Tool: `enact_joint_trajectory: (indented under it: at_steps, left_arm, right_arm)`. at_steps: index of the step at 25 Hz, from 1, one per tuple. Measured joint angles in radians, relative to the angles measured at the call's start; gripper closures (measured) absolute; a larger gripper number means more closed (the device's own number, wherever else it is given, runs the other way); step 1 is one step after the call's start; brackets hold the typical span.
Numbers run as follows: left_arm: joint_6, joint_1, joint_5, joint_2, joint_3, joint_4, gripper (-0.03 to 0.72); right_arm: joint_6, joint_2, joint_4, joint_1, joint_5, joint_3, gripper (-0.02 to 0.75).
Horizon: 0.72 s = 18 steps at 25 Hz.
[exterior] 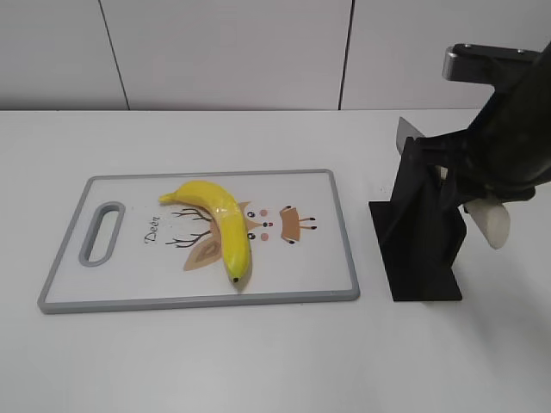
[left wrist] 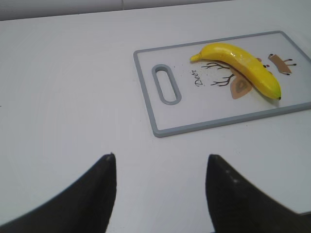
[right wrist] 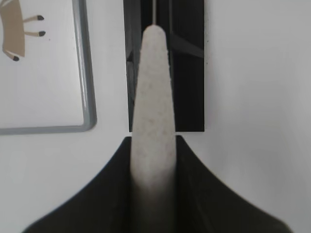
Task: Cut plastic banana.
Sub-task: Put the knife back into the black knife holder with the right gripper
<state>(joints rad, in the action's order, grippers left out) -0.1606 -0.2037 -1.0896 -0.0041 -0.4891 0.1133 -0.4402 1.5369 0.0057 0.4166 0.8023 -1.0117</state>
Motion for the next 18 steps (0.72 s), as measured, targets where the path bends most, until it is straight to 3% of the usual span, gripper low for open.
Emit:
enact_joint_trajectory:
  at_steps: [4, 10, 12, 18]
  left_arm:
    - [0.000, 0.000, 0.000, 0.000, 0.000, 0.000, 0.141]
    - [0.000, 0.000, 0.000, 0.000, 0.000, 0.000, 0.141]
    - [0.000, 0.000, 0.000, 0.000, 0.000, 0.000, 0.141]
    - [0.000, 0.000, 0.000, 0.000, 0.000, 0.000, 0.142]
  right_arm:
    - [0.000, 0.001, 0.006, 0.000, 0.044, 0.000, 0.540]
    - [0.016, 0.001, 0.011, 0.000, 0.065, 0.000, 0.200]
    - [0.029, 0.001, 0.014, 0.000, 0.064, 0.000, 0.120]
    - [0.095, -0.084, 0.017, 0.000, 0.048, 0.000, 0.080]
